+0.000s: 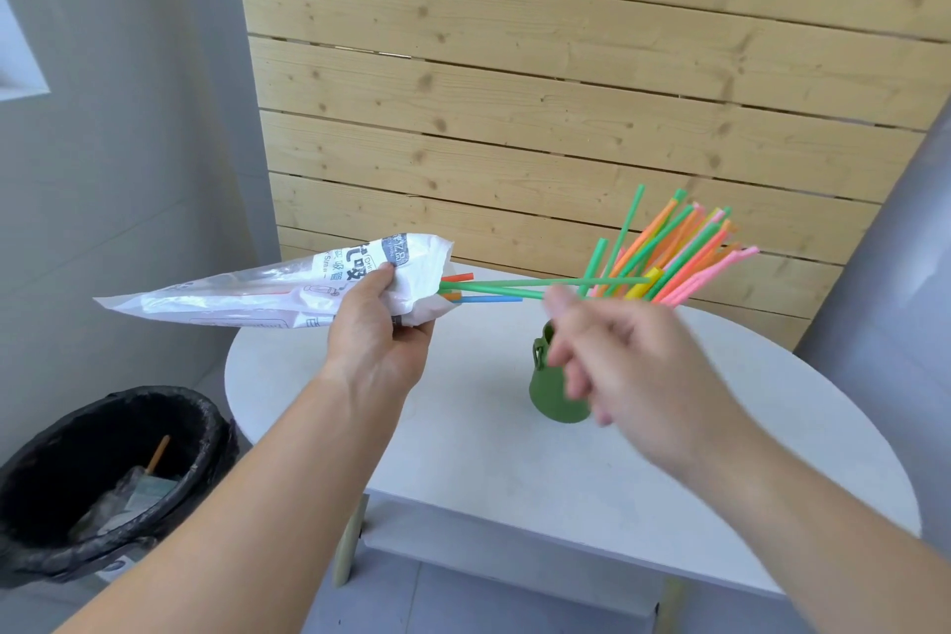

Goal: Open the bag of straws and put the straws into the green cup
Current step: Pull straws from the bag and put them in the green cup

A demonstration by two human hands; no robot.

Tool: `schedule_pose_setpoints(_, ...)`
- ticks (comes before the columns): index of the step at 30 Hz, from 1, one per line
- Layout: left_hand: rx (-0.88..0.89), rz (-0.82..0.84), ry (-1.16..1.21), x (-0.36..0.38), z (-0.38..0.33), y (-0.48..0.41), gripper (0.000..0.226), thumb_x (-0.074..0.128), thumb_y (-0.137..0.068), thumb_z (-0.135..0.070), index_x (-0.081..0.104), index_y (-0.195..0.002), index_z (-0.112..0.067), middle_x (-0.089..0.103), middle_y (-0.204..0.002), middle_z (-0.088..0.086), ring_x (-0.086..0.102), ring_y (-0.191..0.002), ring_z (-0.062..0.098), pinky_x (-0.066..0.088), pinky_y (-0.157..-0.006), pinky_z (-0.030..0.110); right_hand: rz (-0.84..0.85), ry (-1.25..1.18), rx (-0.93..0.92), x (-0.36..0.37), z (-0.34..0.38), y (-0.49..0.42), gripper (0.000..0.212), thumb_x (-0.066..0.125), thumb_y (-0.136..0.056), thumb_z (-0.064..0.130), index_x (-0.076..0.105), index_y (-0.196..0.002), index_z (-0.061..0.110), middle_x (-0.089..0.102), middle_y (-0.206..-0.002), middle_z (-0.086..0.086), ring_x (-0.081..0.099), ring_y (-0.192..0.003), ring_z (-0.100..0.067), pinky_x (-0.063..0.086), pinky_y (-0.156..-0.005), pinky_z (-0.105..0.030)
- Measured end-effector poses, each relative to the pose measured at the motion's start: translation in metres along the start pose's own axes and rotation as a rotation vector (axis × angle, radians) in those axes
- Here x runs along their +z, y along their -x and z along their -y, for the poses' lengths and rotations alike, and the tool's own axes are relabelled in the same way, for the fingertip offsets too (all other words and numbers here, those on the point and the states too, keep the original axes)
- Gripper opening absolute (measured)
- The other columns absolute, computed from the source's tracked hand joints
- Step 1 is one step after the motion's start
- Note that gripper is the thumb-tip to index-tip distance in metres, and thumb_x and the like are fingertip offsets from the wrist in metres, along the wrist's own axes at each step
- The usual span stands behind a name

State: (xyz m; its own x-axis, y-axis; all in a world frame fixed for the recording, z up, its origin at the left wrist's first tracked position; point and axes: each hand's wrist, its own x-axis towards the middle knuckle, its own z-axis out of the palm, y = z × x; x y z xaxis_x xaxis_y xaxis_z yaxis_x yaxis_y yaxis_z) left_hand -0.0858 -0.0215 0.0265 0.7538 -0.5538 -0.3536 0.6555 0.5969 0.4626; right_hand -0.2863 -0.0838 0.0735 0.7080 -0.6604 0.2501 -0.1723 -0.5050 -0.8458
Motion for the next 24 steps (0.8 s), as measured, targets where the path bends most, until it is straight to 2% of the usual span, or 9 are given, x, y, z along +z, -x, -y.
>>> schedule_pose_setpoints(2, 0.003, -0.01, 0.002, 0.001, 0.0, 0.002, 0.013, 0.061, -0.099, -0.005, 0.063, -0.111, -0.002, 0.077, -0.113, 0.013, 0.075, -0.107, 0.035, 0.055, -0.1, 0.049, 0.168, -0.052, 0.263, 0.016, -0.008, 0.001, 0.076, 0.049, -0.064, 0.085, 0.069, -0.092, 0.017, 0.071, -0.078, 0.004, 0.062, -0.056, -0.009, 0.046, -0.053, -0.028)
schedule_pose_setpoints(5, 0.01, -0.016, -0.011, 0.001, 0.0, 0.005, 0.007, 0.061, -0.098, -0.006, 0.064, -0.104, -0.003, 0.079, -0.094, 0.011, 0.078, -0.09, 0.029, 0.06, -0.093, 0.049, 0.161, -0.298, 0.498, 0.031, -0.015, -0.016, 0.092, 0.061, -0.065, 0.083, 0.054, -0.136, 0.024, 0.063, -0.124, 0.001, 0.069, -0.098, -0.012, 0.057, -0.076, -0.032)
schedule_pose_setpoints(6, 0.011, -0.013, -0.011, 0.001, 0.0, 0.006, 0.007, 0.062, -0.098, -0.006, 0.064, -0.104, -0.003, 0.078, -0.094, 0.01, 0.078, -0.092, 0.028, 0.058, -0.095, 0.049, 0.125, -0.417, 0.525, 0.034, -0.017, -0.024, 0.083, 0.066, -0.073, 0.076, 0.053, -0.135, 0.023, 0.058, -0.132, -0.001, 0.065, -0.108, -0.016, 0.058, -0.084, -0.035)
schedule_pose_setpoints(9, 0.021, -0.011, -0.026, 0.003, 0.0, 0.007, 0.005, 0.063, -0.097, -0.006, 0.065, -0.102, -0.003, 0.076, -0.097, 0.01, 0.077, -0.09, 0.027, 0.058, -0.096, 0.049, -0.019, -0.788, 0.511, 0.04, -0.021, -0.045, 0.03, 0.074, -0.086, 0.045, 0.058, -0.101, 0.024, 0.059, -0.13, -0.005, 0.057, -0.118, -0.022, 0.054, -0.095, -0.042)
schedule_pose_setpoints(12, 0.026, -0.01, -0.063, 0.002, -0.002, 0.009, 0.005, 0.064, -0.097, -0.006, 0.065, -0.1, -0.002, 0.075, -0.096, 0.011, 0.074, -0.08, 0.028, 0.064, -0.077, 0.048, -0.09, -0.883, 0.451, 0.045, -0.026, -0.054, 0.014, 0.076, -0.088, 0.031, 0.066, -0.094, 0.025, 0.067, -0.108, 0.003, 0.06, -0.108, -0.016, 0.051, -0.08, -0.032)
schedule_pose_setpoints(14, 0.035, -0.009, -0.073, 0.0, -0.003, 0.009, 0.008, 0.064, -0.097, -0.005, 0.065, -0.103, -0.002, 0.074, -0.098, 0.011, 0.074, -0.084, 0.029, 0.066, -0.061, 0.046, -0.144, -0.771, 0.412, 0.048, -0.028, -0.055, 0.008, 0.076, -0.088, 0.03, 0.071, -0.087, 0.025, 0.067, -0.09, 0.01, 0.06, -0.094, -0.011, 0.045, -0.071, -0.027)
schedule_pose_setpoints(16, 0.04, -0.01, -0.08, -0.002, -0.003, 0.011, 0.013, 0.065, -0.096, -0.006, 0.066, -0.108, -0.001, 0.075, -0.106, 0.012, 0.075, -0.089, 0.03, 0.064, -0.056, 0.041, -0.182, -0.631, 0.368, 0.05, -0.027, -0.056, 0.013, 0.076, -0.089, 0.034, 0.074, -0.08, 0.024, 0.062, -0.077, 0.012, 0.057, -0.081, -0.009, 0.043, -0.067, -0.026)
schedule_pose_setpoints(20, 0.046, 0.015, -0.097, -0.001, -0.001, 0.017, 0.023, 0.064, -0.097, -0.008, 0.065, -0.119, -0.002, 0.074, -0.11, 0.012, 0.074, -0.088, 0.026, 0.064, -0.057, 0.036, -0.186, -0.568, 0.35, 0.058, -0.023, -0.058, 0.017, 0.071, -0.091, 0.041, 0.073, -0.085, 0.025, 0.066, -0.08, 0.01, 0.058, -0.073, -0.009, 0.046, -0.059, -0.025)
schedule_pose_setpoints(24, 0.053, 0.033, -0.111, -0.001, 0.001, 0.024, 0.029, 0.064, -0.097, -0.007, 0.064, -0.125, 0.0, 0.072, -0.11, 0.011, 0.073, -0.084, 0.024, 0.06, -0.052, 0.032, -0.193, -0.703, 0.409, 0.066, -0.018, -0.056, 0.019, 0.073, -0.091, 0.035, 0.071, -0.088, 0.017, 0.062, -0.085, -0.004, 0.053, -0.053, -0.012, 0.046, -0.045, -0.024)
